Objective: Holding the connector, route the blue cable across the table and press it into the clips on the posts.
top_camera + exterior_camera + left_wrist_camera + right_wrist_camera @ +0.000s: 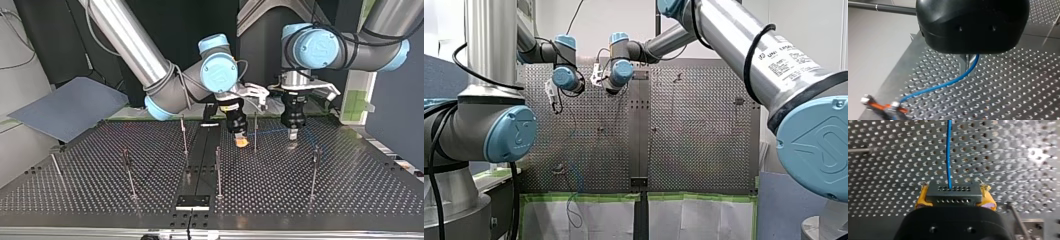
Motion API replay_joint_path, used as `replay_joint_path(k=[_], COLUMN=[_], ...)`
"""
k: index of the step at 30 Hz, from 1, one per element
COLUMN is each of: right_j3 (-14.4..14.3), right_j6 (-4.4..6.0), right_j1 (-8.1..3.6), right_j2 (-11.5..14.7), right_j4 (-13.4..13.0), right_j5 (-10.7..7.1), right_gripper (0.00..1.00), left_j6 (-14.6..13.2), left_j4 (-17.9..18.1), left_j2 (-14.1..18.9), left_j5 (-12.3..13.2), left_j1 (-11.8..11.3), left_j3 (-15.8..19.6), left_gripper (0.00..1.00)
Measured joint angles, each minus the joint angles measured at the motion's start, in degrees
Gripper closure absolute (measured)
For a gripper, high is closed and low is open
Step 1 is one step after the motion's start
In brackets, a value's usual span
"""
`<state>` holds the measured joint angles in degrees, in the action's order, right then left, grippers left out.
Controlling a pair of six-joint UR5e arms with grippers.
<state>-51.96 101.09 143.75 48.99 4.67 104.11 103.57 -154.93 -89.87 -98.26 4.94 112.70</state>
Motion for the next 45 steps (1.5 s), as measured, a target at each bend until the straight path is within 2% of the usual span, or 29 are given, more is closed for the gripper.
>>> replay_joint_path(k=[7, 12, 17, 24, 31, 39, 45], right_j3=[-3.11, -5.23, -7.51, -10.28, -10.87, -10.87, -10.86], right_j6=[0.19, 0.25, 0.32, 0.35, 0.27, 0.38, 0.43], right_j1=[-0.03, -0.25, -0.43, -0.4, -0.57, -1.01, -1.62], right_j2=[-0.1, -0.14, -0.2, -0.49, -3.23, -5.12, -5.33], right_j4=[0.06, -0.14, -0.88, -1.39, -1.99, -3.19, -3.62], right_j5=[-0.22, -0.14, -0.29, -1.87, -2.72, -2.88, -3.03], right_gripper=[1.0, 1.0, 1.0, 1.0, 1.0, 1.0, 1.0], left_j6=[-0.99, -0.44, -0.58, -0.61, -0.44, -0.04, 0.04], left_j4=[3.35, 5.73, 7.91, 11.62, 15.24, 18.69, 18.98], left_j2=[-2.91, -5.27, -7.43, -10.05, -10.39, -11.74, -14.42], left_j5=[-1.26, -2.72, -2.63, -0.84, 1.25, 3.09, 4.18], left_j1=[0.6, 0.78, 0.87, 0.5, 0.26, 0.31, 0.51], left_j3=[3.35, 5.72, 7.88, 11.6, 14.98, 13.8, 11.11], left_gripper=[1.0, 1.0, 1.0, 1.0, 1.0, 1.0, 1.0])
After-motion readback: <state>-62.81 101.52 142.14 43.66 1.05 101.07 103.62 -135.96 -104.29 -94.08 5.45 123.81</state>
